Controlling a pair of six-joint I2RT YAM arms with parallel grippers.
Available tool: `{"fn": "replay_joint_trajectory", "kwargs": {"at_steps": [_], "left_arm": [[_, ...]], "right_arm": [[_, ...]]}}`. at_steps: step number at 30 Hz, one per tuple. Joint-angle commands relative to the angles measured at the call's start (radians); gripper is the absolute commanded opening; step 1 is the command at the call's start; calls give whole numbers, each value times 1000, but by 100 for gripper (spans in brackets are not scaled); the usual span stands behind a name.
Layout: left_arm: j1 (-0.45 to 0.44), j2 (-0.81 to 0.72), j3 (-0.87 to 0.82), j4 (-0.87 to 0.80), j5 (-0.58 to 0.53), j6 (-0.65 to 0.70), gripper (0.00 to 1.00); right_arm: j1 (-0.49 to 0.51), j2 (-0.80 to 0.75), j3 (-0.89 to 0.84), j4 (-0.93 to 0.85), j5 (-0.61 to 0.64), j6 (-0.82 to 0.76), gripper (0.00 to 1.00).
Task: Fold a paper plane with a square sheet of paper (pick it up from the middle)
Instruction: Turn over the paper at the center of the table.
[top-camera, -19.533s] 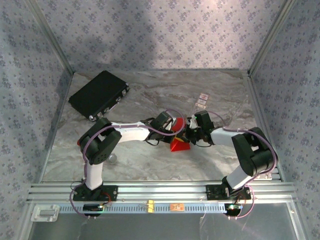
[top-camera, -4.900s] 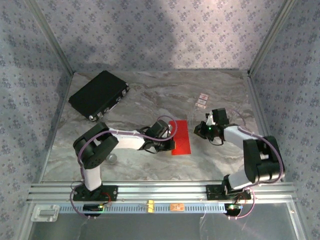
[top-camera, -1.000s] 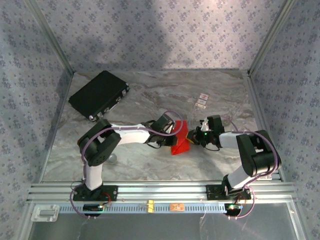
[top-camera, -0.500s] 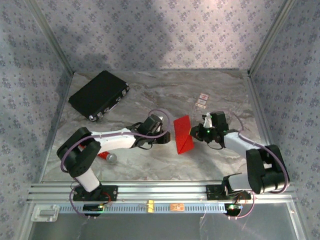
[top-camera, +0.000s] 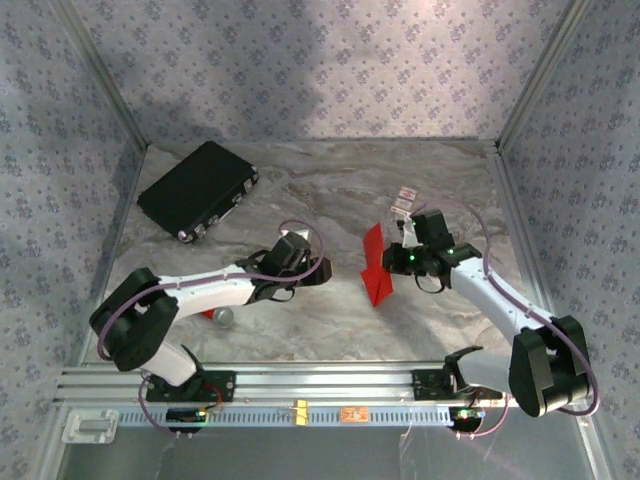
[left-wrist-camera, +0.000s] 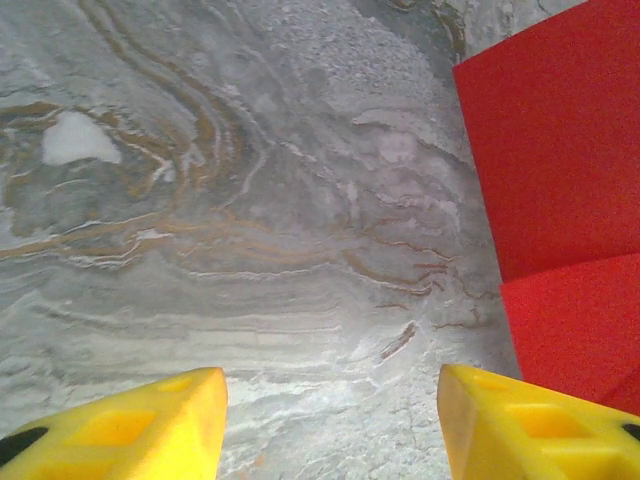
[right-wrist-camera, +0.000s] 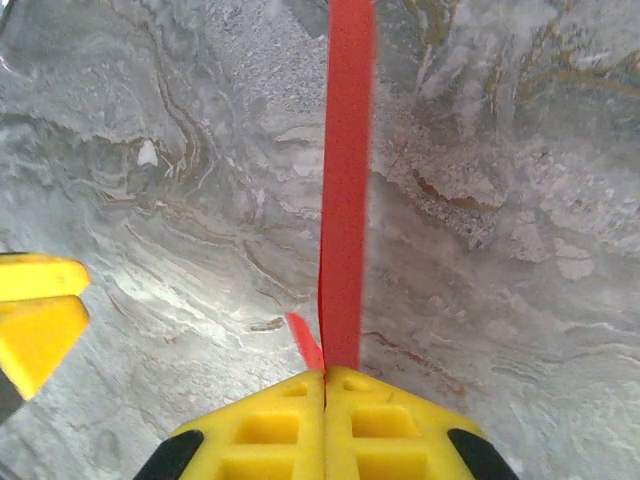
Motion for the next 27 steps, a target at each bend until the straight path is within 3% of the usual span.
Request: {"fn": "replay_joint_trajectory", "kwargs": {"at_steps": [1, 16, 27], "left_arm": [[17, -68, -21, 31, -36, -28, 59], [42, -169, -61, -1, -81, -42, 65], [52, -232, -95, -36, -132, -62, 66]], "right_arm": [[50, -15, 80, -179, 186, -68, 6], [247, 58, 239, -402, 637, -103, 5], [393, 223, 312, -544, 1013, 48, 0]]}}
